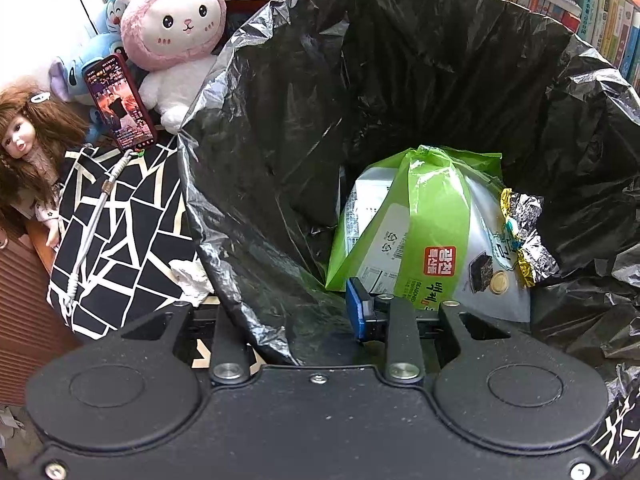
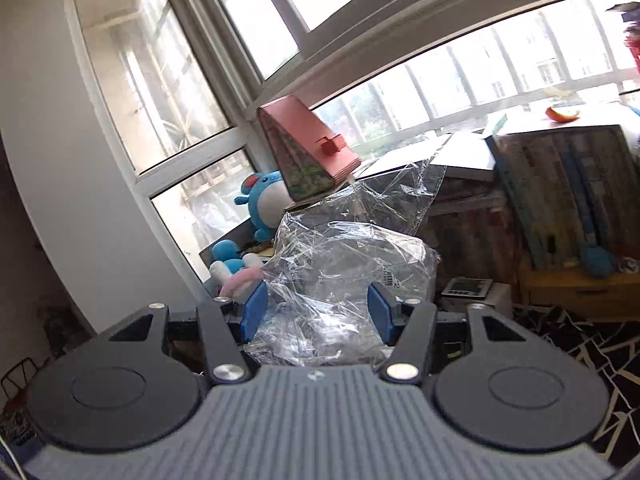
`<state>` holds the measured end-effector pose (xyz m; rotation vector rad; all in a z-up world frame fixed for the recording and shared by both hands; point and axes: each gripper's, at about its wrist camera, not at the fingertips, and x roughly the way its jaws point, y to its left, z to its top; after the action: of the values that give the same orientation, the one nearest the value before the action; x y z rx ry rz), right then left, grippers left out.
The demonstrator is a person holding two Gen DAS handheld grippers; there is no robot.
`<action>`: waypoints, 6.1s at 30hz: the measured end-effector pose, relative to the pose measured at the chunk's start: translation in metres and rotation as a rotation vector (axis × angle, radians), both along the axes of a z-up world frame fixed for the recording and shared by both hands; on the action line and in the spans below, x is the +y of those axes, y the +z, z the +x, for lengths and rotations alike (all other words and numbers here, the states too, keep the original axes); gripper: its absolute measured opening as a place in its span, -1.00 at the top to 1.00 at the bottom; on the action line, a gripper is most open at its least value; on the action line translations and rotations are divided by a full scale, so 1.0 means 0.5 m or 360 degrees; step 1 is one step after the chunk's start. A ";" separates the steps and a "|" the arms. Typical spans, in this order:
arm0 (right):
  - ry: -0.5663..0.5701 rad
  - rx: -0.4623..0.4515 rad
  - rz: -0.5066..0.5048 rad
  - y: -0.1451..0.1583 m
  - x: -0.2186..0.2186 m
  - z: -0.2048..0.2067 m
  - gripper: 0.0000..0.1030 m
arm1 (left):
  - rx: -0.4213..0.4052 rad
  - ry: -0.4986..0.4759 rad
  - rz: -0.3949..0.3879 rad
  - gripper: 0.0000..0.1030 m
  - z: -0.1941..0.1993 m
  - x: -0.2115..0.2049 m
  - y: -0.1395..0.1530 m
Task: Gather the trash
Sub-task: 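Lift the clear plastic bag into the trash bag and release it, then move the right tool to the white tissue and grasp it, then carry the white tissue into the trash bag and release it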
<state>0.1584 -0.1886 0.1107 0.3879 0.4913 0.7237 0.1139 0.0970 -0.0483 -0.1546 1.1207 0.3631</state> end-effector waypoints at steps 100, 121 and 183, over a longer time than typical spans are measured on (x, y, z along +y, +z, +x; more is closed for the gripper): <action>-0.0520 0.1042 -0.0884 -0.494 -0.154 -0.087 -0.17 | 0.0023 -0.0055 0.0041 0.36 -0.005 -0.006 0.001; -0.0665 0.0740 -0.0682 -0.304 -0.218 -0.103 0.35 | 0.0003 -0.0056 0.0005 0.36 -0.004 0.000 0.001; -0.0369 0.0374 -0.0448 -0.148 -0.084 -0.054 -0.71 | -0.0009 -0.0081 -0.0073 0.25 -0.004 0.008 -0.004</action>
<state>0.1315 -0.2308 0.0367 0.2606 0.7465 0.3783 0.1118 0.1008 -0.0503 -0.1671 1.1260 0.2916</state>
